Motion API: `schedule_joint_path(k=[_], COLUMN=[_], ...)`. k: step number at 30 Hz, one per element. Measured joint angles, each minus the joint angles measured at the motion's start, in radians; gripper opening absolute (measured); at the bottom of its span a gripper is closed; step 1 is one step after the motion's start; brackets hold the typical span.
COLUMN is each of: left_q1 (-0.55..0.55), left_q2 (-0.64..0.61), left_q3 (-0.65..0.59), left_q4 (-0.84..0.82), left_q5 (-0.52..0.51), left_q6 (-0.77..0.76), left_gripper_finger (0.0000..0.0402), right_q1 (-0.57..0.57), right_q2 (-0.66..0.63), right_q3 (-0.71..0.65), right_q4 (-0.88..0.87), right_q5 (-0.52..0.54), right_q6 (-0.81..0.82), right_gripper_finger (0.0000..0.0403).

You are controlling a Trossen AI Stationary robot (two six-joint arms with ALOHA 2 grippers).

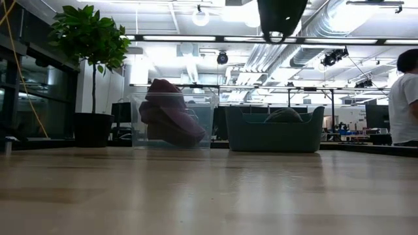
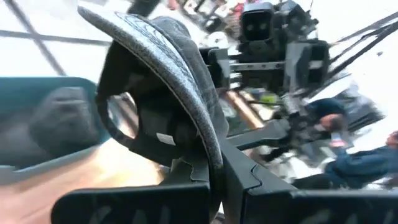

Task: Pick & Place hat
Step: Put the black cap into the blue bin

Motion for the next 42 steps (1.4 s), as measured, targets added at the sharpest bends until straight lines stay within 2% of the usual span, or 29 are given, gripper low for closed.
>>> schedule_joint_path(k=[7, 11, 13, 20, 27, 36, 42], left_q1=[0.0, 0.0, -0.001, 0.0, 0.0, 0.0, 0.0], left_q2=[-0.012, -0.011, -0.013, -0.001, 0.012, 0.038, 0.06], left_q3=[0.153, 0.228, 0.241, 0.232, 0.232, 0.234, 0.233], left_q4=[-0.2, -0.197, -0.194, -0.196, -0.153, -0.148, -0.107], left_q5=[-0.125, -0.111, -0.099, -0.098, -0.064, -0.046, -0.013], left_q6=[0.03, 0.087, 0.102, 0.103, 0.117, 0.099, 0.099], left_gripper_finger=[0.0, 0.0, 0.0, 0.0, 0.0, 0.0, 0.0], right_q1=[-0.096, -0.13, -0.135, -0.132, -0.103, -0.079, -0.062], right_q2=[0.001, 0.025, 0.043, 0.105, 0.177, 0.192, 0.192], right_q3=[0.0, 0.0, 0.0, 0.0, 0.0, 0.0, 0.0], right_q4=[-0.048, -0.174, -0.177, -0.012, 0.041, 0.279, 0.284], right_q5=[-0.009, 0.028, 0.057, 0.066, 0.062, 0.049, 0.047], right_q6=[-0.016, -0.102, -0.126, -0.076, -0.071, 0.069, 0.077], right_gripper_finger=[0.0311, 0.0311, 0.0311, 0.0312, 0.0312, 0.0312, 0.0312])
